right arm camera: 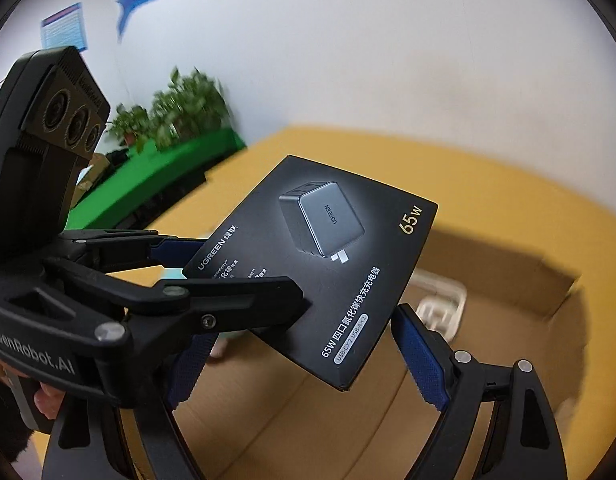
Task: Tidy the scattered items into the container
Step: 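Carry the charger box over the cardboard box and lower it inside, then open both grippers to release the charger box and withdraw them, then close the right gripper on the white power bank's sides and lift it, then carry the white power bank with the right gripper over the cardboard box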
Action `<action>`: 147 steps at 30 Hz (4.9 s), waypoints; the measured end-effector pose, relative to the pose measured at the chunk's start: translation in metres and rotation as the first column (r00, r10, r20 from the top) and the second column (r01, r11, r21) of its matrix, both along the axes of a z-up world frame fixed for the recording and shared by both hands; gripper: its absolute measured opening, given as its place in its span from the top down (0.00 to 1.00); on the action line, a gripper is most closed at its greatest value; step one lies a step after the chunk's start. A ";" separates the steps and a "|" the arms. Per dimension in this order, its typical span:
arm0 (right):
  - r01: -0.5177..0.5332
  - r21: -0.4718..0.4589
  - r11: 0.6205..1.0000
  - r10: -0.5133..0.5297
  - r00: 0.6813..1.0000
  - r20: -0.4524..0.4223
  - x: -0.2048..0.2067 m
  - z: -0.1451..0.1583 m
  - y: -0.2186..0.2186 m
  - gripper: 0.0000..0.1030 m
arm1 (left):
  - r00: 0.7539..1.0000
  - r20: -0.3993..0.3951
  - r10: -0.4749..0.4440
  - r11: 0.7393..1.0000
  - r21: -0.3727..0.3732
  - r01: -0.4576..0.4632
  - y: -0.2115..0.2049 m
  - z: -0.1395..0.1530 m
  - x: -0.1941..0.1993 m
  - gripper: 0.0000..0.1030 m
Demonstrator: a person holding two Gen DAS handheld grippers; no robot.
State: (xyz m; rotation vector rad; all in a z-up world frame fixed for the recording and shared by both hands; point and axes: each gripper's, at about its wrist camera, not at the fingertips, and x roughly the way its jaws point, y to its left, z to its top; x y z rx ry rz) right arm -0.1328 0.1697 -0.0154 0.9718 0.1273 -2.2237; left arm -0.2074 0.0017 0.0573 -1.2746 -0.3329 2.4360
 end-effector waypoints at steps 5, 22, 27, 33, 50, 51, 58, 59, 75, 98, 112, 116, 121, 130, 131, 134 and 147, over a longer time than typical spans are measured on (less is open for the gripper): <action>-0.006 0.032 0.999 0.001 0.990 0.144 -0.022 -0.043 -0.003 0.12 | 0.997 0.082 0.014 0.998 -0.068 -0.008 0.006 -0.031 -0.007 0.31; 0.008 0.187 0.982 -0.043 0.982 0.184 -0.012 -0.041 -0.003 0.08 | 0.997 0.060 0.047 0.974 -0.226 -0.032 -0.002 -0.016 0.022 0.33; 0.099 0.137 0.986 -0.110 0.991 0.076 0.027 -0.012 0.030 0.03 | 0.994 -0.093 0.063 0.988 -0.135 -0.075 -0.013 0.022 0.072 0.27; 0.182 0.011 0.983 -0.182 0.983 0.006 0.081 0.011 0.064 0.96 | 0.980 -0.200 -0.011 0.991 -0.133 -0.016 0.014 0.042 0.129 0.97; 0.214 -0.013 0.977 -0.214 0.975 -0.051 0.150 0.035 0.102 0.21 | 0.961 -0.264 0.084 0.987 -0.109 -0.116 0.042 0.049 0.186 0.58; 0.221 -0.018 0.975 -0.222 0.973 -0.061 0.152 0.036 0.104 0.00 | 0.959 -0.261 0.108 0.984 -0.112 -0.141 0.040 0.049 0.189 0.39; 0.245 -0.003 0.969 -0.244 0.964 -0.102 0.170 0.038 0.118 0.01 | 0.948 -0.301 0.105 0.988 -0.080 -0.135 0.040 0.048 0.212 0.16; 0.251 0.003 0.968 -0.250 0.963 -0.105 0.172 0.036 0.123 0.01 | 0.950 -0.297 0.097 0.989 -0.077 -0.126 0.042 0.046 0.215 0.16; 0.465 0.199 0.863 -0.494 0.858 0.139 0.195 -0.095 0.293 0.03 | 0.988 -0.116 -0.103 0.995 -0.023 0.101 0.119 -0.021 0.230 0.16; 0.446 0.182 0.876 -0.473 0.869 0.146 0.252 -0.114 0.237 0.30 | 0.904 0.164 -0.396 0.912 0.184 0.366 0.243 -0.108 0.209 0.34; 0.439 0.098 0.893 -0.448 0.888 0.102 0.275 -0.092 0.211 0.32 | 0.929 0.105 -0.354 0.926 0.178 0.332 0.214 -0.071 0.209 0.66; 0.428 0.065 0.901 -0.431 0.902 0.027 0.272 -0.056 0.201 0.32 | 0.939 0.009 -0.345 0.926 0.165 0.339 0.203 -0.027 0.205 0.67; 0.404 0.031 0.914 -0.400 0.911 -0.098 0.250 0.003 0.185 0.32 | 0.936 -0.126 -0.328 0.928 0.143 0.345 0.185 0.040 0.183 0.66; 0.341 -0.042 0.939 -0.340 0.906 -0.253 0.170 0.115 0.151 0.32 | 0.921 -0.294 -0.255 0.950 0.101 0.295 0.154 0.154 0.114 0.67; 0.334 -0.047 0.941 -0.335 0.906 -0.258 0.160 0.123 0.147 0.32 | 0.921 -0.299 -0.250 0.951 0.101 0.291 0.150 0.162 0.105 0.67; 0.323 -0.050 0.945 -0.324 0.906 -0.273 0.135 0.143 0.135 0.32 | 0.921 -0.305 -0.244 0.954 0.094 0.284 0.144 0.176 0.081 0.67; 0.320 -0.009 0.947 -0.319 0.942 -0.108 -0.013 0.111 0.107 0.32 | 0.969 -0.131 -0.209 0.970 0.099 0.223 0.132 0.116 -0.054 0.68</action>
